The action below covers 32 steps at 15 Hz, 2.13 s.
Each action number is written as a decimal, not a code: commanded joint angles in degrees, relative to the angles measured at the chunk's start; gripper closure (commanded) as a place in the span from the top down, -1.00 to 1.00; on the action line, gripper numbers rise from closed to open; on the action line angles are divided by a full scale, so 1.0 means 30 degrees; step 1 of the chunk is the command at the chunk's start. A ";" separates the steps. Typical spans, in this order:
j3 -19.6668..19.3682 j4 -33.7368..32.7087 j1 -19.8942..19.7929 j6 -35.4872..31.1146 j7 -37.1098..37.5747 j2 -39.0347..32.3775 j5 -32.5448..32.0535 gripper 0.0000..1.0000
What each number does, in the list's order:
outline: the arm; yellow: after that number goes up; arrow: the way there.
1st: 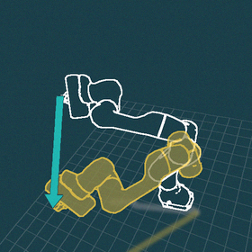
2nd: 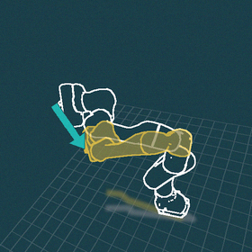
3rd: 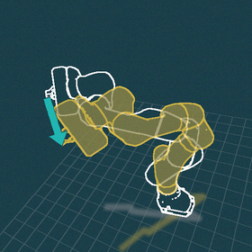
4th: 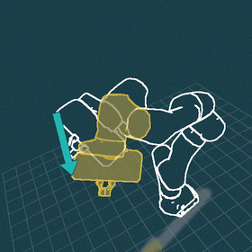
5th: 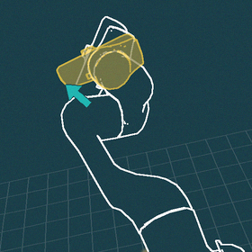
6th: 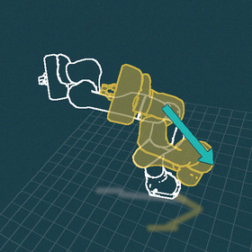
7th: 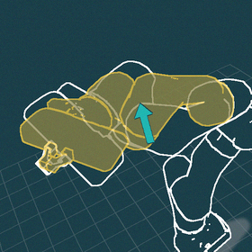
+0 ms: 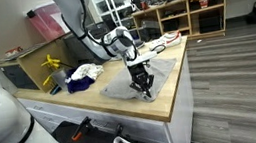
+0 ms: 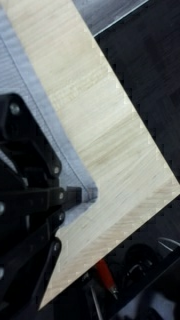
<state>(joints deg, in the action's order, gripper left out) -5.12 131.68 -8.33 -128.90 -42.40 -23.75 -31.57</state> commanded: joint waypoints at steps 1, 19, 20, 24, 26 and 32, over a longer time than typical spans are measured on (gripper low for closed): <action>-0.0307 0.2709 -0.1383 0.1099 -0.4646 0.2612 -0.0077 -1.00; 0.0242 -0.0877 -0.0378 0.1629 -0.7178 0.4388 0.8649 -1.00; 0.0396 -0.1513 -0.0110 0.1088 -0.6324 0.4194 0.8903 -1.00; 0.0694 -0.3331 0.0782 -0.0768 -0.1618 0.2976 0.8953 -1.00; 0.0792 -0.3936 0.1163 -0.1176 0.1128 0.2218 0.8851 -1.00; 0.1303 -0.6196 0.1651 -0.0782 0.7472 -0.0333 0.9031 -1.00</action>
<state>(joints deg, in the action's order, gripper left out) -1.78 117.66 -3.83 -132.43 -27.06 -20.92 -5.27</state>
